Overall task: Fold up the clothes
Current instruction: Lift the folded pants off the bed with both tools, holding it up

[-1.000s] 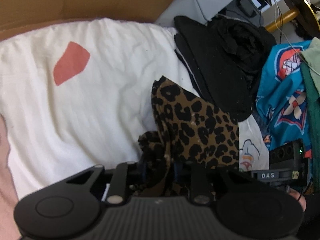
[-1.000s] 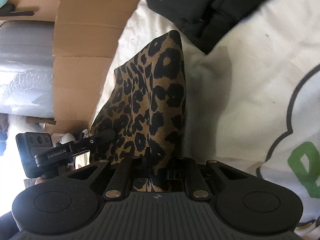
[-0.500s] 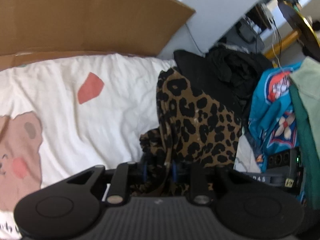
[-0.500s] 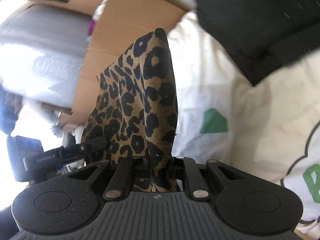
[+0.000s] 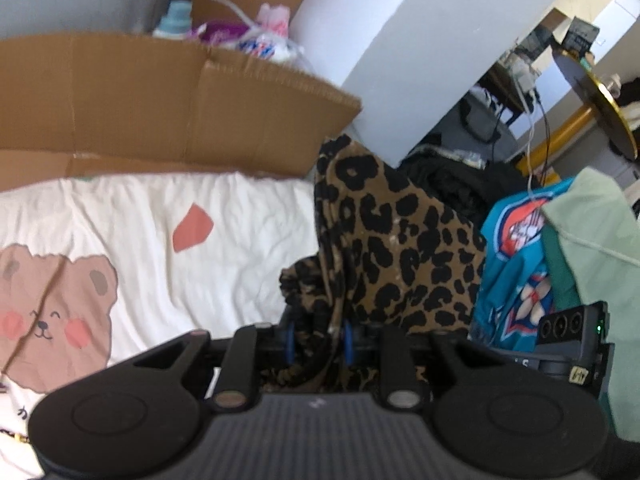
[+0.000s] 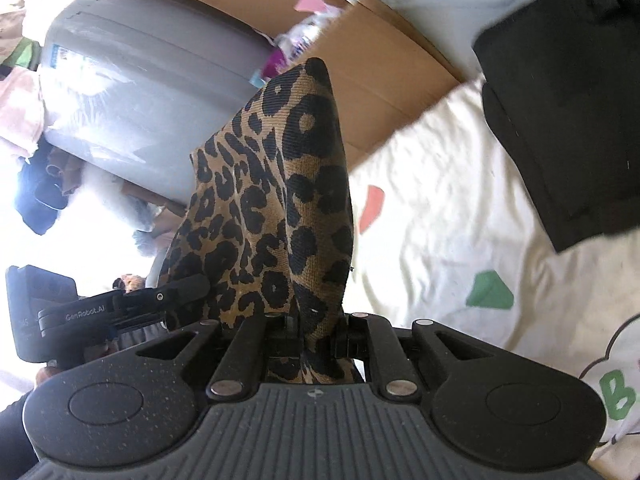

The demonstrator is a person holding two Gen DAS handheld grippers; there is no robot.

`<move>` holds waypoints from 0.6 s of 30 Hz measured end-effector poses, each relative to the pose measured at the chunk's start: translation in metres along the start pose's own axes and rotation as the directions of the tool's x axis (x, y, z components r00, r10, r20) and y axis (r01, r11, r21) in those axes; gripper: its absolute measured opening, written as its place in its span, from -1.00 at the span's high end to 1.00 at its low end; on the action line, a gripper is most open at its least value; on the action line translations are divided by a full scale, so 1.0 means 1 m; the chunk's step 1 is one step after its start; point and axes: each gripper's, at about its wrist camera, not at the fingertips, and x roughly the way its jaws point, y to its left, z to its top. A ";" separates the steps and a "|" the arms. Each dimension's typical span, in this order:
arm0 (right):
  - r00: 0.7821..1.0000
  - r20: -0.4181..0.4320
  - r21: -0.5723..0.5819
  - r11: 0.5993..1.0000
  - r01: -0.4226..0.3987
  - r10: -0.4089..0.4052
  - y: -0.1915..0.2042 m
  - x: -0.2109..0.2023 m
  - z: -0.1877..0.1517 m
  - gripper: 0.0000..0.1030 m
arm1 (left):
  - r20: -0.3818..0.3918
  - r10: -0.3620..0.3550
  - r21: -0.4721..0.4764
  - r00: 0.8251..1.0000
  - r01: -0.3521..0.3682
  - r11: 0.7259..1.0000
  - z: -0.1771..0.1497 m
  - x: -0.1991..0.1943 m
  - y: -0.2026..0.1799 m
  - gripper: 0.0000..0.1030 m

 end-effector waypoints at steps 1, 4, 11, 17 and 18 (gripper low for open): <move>1.000 0.004 -0.010 1.000 0.000 0.000 0.006 -0.004 0.003 0.83 | 0.012 0.002 -0.004 1.000 -0.001 1.000 0.002 -0.006 -0.004 0.55; 1.000 0.017 -0.032 0.999 -0.004 0.004 0.027 -0.018 0.016 0.83 | 0.043 0.008 -0.025 0.999 -0.007 1.000 0.009 -0.026 -0.016 0.55; 1.000 0.028 -0.088 0.996 -0.013 0.015 0.078 -0.046 0.031 0.83 | 0.095 0.049 -0.084 0.994 -0.041 0.996 0.019 -0.075 -0.042 0.55; 0.999 0.033 -0.148 0.989 -0.016 0.021 0.127 -0.072 0.041 0.82 | 0.150 0.076 -0.096 0.986 -0.062 0.993 0.016 -0.118 -0.067 0.55; 0.999 0.035 -0.159 0.987 -0.017 0.022 0.134 -0.077 0.042 0.82 | 0.156 0.081 -0.098 0.984 -0.067 0.993 0.016 -0.124 -0.071 0.55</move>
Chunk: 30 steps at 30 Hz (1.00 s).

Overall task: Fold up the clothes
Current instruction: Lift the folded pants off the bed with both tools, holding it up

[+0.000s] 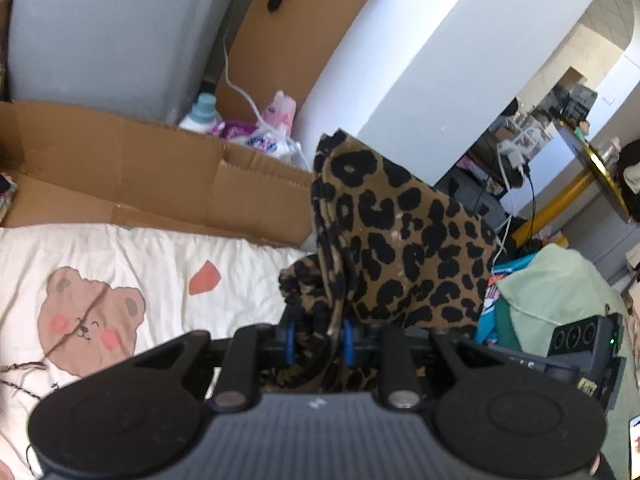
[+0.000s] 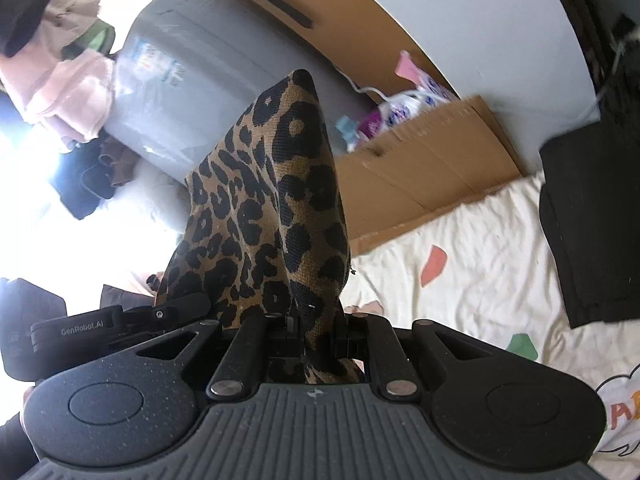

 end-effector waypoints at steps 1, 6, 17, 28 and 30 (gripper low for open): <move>1.000 0.002 -0.012 1.000 -0.001 0.001 0.007 -0.004 0.003 0.82 | 0.005 0.007 -0.002 1.000 -0.007 1.000 0.001 -0.007 -0.003 0.55; 1.000 0.014 -0.082 0.997 -0.002 0.003 0.042 -0.028 0.016 0.82 | 0.041 0.023 0.013 0.999 -0.023 1.000 0.007 -0.040 -0.025 0.55; 0.996 0.085 -0.210 0.977 0.019 -0.002 0.102 -0.101 0.054 0.82 | 0.117 -0.002 0.095 0.993 -0.009 0.995 0.018 -0.095 -0.088 0.55; 0.983 0.186 -0.328 0.942 0.063 -0.001 0.163 -0.177 0.102 0.82 | 0.199 -0.077 0.147 0.977 0.048 0.988 0.038 -0.127 -0.141 0.56; 0.981 0.193 -0.346 0.935 0.077 -0.009 0.169 -0.186 0.111 0.82 | 0.208 -0.095 0.148 0.974 0.064 0.987 0.039 -0.130 -0.148 0.56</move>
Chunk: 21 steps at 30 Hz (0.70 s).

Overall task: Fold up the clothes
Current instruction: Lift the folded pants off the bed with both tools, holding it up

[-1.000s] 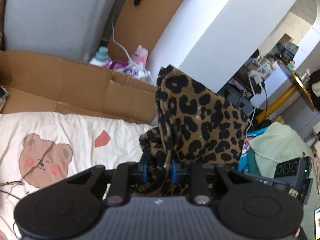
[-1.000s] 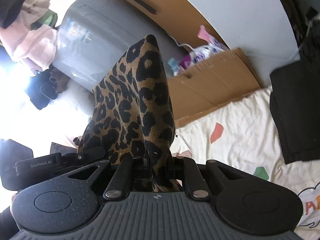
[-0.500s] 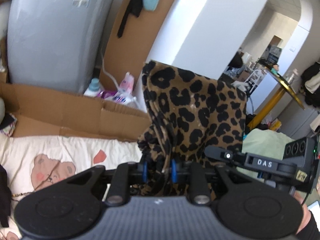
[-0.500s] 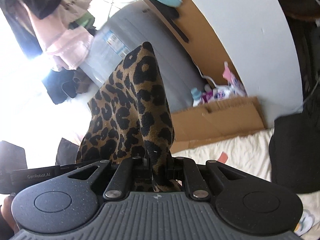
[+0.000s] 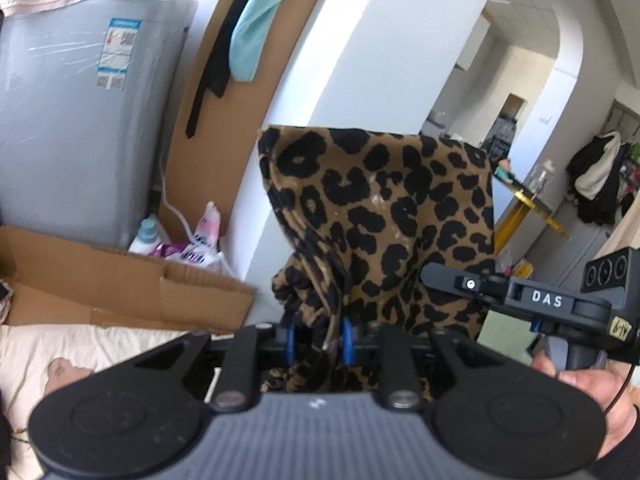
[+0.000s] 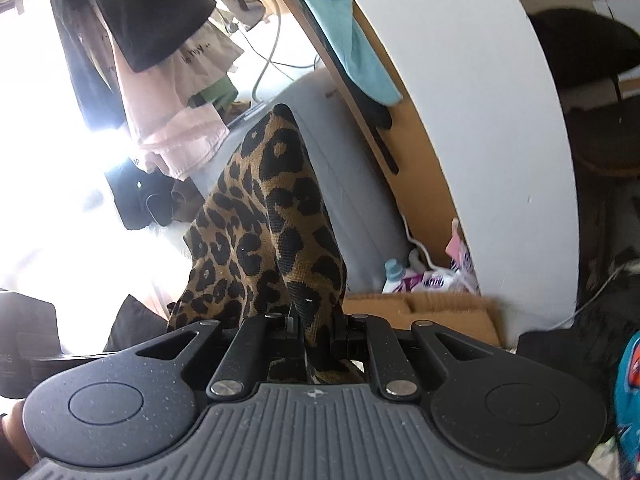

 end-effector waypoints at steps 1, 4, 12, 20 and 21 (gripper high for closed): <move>1.000 0.001 -0.012 1.000 0.007 -0.007 0.000 -0.002 0.004 0.82 | 0.004 -0.008 -0.003 1.000 0.008 1.000 0.001 0.002 -0.002 0.56; 1.000 0.006 -0.046 0.999 0.026 -0.026 0.000 -0.009 0.017 0.82 | 0.015 -0.031 -0.013 0.999 0.031 0.999 0.003 0.011 -0.007 0.56; 0.998 0.013 -0.047 0.997 0.062 -0.061 -0.018 -0.017 0.033 0.82 | 0.013 -0.087 -0.032 0.996 0.087 0.996 -0.001 0.038 -0.016 0.56; 0.993 -0.015 -0.031 0.992 0.119 -0.119 -0.054 -0.017 0.017 0.82 | -0.035 -0.131 -0.061 0.991 0.128 0.990 -0.019 0.082 -0.019 0.56; 0.992 -0.022 -0.025 0.992 0.126 -0.127 -0.061 -0.016 0.014 0.82 | -0.044 -0.138 -0.067 0.989 0.135 0.989 -0.023 0.089 -0.019 0.56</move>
